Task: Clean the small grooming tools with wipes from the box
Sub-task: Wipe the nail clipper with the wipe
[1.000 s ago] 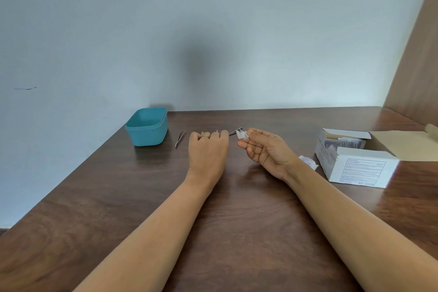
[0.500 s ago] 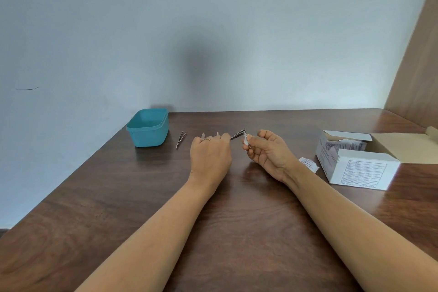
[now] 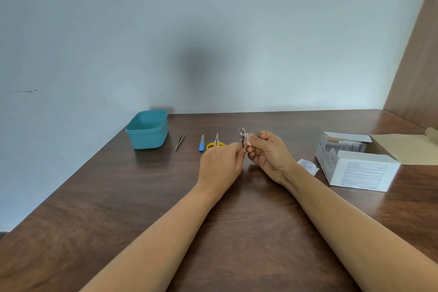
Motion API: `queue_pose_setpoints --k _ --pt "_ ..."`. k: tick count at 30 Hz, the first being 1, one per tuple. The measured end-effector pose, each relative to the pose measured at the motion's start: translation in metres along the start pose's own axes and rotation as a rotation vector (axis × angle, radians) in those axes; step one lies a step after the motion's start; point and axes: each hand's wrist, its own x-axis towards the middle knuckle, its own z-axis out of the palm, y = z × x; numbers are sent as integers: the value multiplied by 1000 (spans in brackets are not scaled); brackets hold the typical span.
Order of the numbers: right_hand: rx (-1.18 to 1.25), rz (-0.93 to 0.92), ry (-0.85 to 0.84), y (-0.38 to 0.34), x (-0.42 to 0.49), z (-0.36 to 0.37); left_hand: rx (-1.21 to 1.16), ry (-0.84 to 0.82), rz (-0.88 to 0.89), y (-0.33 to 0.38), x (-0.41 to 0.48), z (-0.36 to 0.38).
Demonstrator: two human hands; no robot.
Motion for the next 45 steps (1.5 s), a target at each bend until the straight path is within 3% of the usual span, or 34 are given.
queue_pose_setpoints --k 4,9,15,39,45 --pt "21 -18 -14 -1 0 -1 -370 -148 -81 -5 2 -4" --pt "5 -9 -16 0 0 -1 -716 -58 -223 -6 4 -12" --pt "-122 -4 -78 2 -2 1 -1100 -99 -393 -8 7 -18" --pt "-288 -30 -138 3 -5 5 -1356 -40 -678 2 9 -21" --pt "-277 -32 -111 5 -3 3 -1515 28 -799 -2 13 -24"
